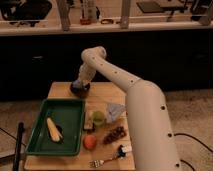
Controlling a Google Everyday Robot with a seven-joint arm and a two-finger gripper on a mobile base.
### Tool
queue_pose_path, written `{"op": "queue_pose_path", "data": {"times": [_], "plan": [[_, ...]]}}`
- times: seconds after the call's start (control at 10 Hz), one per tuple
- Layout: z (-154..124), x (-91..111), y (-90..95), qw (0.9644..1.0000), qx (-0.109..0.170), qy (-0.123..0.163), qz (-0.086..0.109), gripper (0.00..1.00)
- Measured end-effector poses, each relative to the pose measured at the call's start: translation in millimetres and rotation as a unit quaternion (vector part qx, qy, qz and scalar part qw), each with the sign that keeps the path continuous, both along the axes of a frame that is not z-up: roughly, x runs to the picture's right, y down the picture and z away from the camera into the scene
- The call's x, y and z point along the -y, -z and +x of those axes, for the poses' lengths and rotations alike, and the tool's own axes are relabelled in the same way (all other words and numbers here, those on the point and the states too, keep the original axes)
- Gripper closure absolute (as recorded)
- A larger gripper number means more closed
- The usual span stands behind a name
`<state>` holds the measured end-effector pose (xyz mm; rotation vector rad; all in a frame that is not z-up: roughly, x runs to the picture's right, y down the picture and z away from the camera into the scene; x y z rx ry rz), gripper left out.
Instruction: Place sponge in purple bowl
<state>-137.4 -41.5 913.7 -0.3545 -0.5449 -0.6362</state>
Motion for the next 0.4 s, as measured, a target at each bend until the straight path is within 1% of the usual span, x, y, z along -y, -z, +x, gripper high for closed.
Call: {"op": "queue_pose_path", "data": {"times": [0.4], "plan": [[0.6, -2.4, 0.9, 0.9999, -0.001, 0.009, -0.005, 0.96]]}}
